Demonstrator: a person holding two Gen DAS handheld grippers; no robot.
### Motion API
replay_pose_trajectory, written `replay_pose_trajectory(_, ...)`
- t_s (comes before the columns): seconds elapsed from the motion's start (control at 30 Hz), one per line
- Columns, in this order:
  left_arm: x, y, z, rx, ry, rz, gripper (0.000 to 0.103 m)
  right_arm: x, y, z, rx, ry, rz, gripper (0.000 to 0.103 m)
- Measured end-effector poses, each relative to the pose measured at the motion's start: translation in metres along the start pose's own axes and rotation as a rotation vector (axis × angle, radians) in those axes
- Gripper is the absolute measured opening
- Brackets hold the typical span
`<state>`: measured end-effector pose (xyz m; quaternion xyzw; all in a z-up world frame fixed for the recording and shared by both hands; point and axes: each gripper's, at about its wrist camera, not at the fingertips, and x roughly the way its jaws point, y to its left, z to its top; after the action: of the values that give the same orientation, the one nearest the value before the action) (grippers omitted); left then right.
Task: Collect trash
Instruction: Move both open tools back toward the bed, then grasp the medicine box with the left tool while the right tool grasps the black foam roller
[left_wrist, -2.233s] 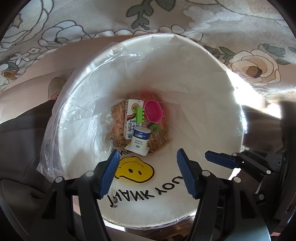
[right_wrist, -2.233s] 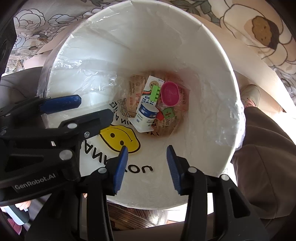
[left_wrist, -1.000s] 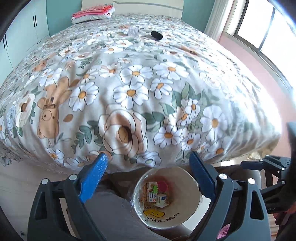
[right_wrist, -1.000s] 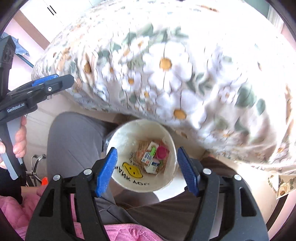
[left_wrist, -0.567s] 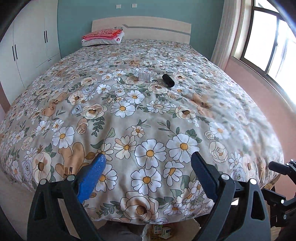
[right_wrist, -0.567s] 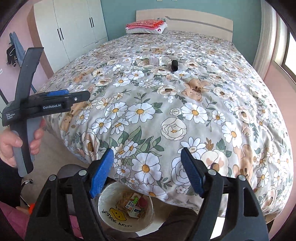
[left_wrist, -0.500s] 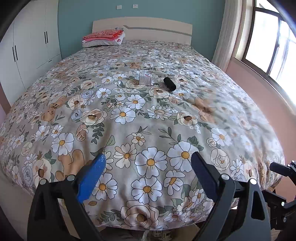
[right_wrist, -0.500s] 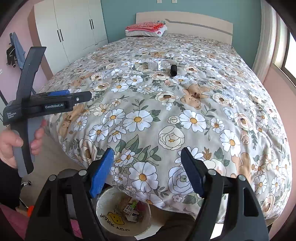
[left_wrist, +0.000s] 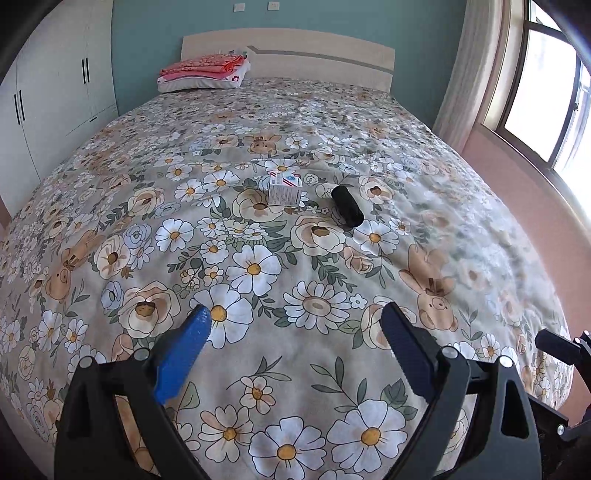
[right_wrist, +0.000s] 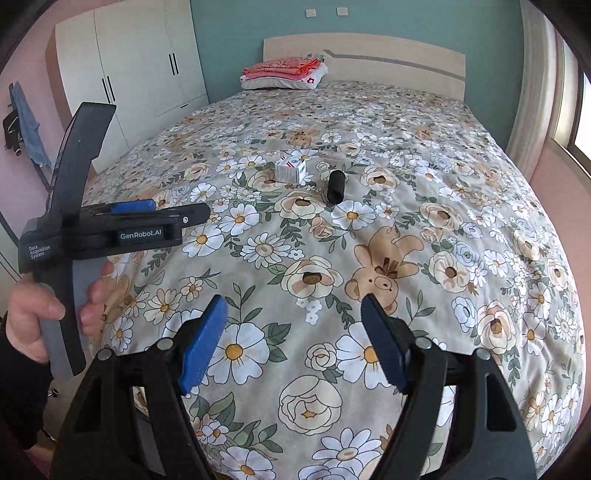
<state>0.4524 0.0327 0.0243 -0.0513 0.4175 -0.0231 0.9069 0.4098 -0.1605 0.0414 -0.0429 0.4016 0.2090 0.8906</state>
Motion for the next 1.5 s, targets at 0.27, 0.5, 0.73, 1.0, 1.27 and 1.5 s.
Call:
replay_pose_trajectory(0.27, 0.067, 0.0, 0.055, -0.063, 0.015, 0.018, 0.095, 0.075, -0.026, 0.056, 0.025, 0.027, 0.0, 0.074)
replay_pose_trajectory(0.5, 0.135, 0.008, 0.099, -0.107, 0.033, 0.08, 0.095, 0.16, -0.048, 0.097, 0.037, 0.063, -0.047, 0.074)
replay_pose_trajectory(0.73, 0.207, 0.005, 0.123, -0.053, 0.071, 0.125, 0.095, 0.25, -0.069, 0.125, 0.071, 0.126, -0.052, 0.074)
replay_pose_trajectory(1.0, 0.255, 0.009, 0.146, -0.031, 0.057, 0.12, 0.095, 0.32, -0.092, 0.144, 0.136, 0.185, -0.057, 0.074)
replay_pose_trajectory(1.27, 0.289, 0.013, 0.148, -0.061, 0.132, 0.091, 0.075, 0.346, -0.094, 0.158, 0.112, 0.196, -0.071, 0.074)
replay_pose_trajectory(1.5, 0.29, 0.014, 0.146, -0.08, 0.14, 0.096, 0.057, 0.345, -0.1, 0.162, 0.161, 0.197, 0.006, 0.033)
